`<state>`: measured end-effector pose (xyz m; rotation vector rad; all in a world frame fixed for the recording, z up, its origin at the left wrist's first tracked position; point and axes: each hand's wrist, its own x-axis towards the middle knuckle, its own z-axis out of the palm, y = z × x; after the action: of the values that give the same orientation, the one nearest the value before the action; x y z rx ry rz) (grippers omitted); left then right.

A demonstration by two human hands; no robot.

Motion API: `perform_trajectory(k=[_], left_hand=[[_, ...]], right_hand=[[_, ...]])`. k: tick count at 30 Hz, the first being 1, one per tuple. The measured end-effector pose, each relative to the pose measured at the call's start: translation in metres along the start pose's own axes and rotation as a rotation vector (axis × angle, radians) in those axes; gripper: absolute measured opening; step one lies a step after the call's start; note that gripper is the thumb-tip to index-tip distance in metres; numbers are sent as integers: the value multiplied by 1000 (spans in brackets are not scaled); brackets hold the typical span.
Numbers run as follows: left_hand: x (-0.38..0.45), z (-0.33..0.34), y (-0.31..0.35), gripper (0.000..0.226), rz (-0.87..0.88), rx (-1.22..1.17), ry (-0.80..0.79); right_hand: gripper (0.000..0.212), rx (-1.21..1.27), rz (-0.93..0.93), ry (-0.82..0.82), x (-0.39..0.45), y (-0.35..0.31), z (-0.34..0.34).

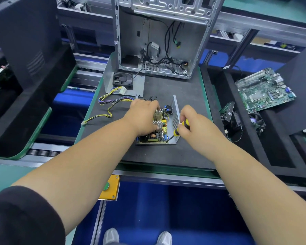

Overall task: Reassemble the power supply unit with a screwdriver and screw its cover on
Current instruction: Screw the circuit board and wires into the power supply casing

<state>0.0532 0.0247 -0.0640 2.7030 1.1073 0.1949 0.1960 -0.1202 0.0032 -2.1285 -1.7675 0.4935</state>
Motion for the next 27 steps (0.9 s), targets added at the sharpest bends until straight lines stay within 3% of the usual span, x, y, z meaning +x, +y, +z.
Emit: perform_trajectory(k=[2,6,10,15,18,20,23,27], left_hand=[[0,-4,2,70,5,20,-32],[-12,-9,9,78,54,50,15],[-36,-5,14,66,85,57,121],[-52,-4,15,51,33,-40,164],[-54,-6,18,47,27,-73,171],[-54,-8,19,46,25,-82,170],[-55,-9,20,43,12,-103,186],[-60,-7,23,40,-3,-145,219]], right_hand=[[13,-25,8,24,-2,1,-2],[41,-345,48,77,4,-2,0],[12,-79,2,38,4,2,-1],[12,-51,-60,63,-3,3,2],[29,-143,-13,123,1,1,4],[10,-26,-22,140,4,0,6],[27,108,-12,136,0,-1,11],[26,-5,57,214,3,0,15]])
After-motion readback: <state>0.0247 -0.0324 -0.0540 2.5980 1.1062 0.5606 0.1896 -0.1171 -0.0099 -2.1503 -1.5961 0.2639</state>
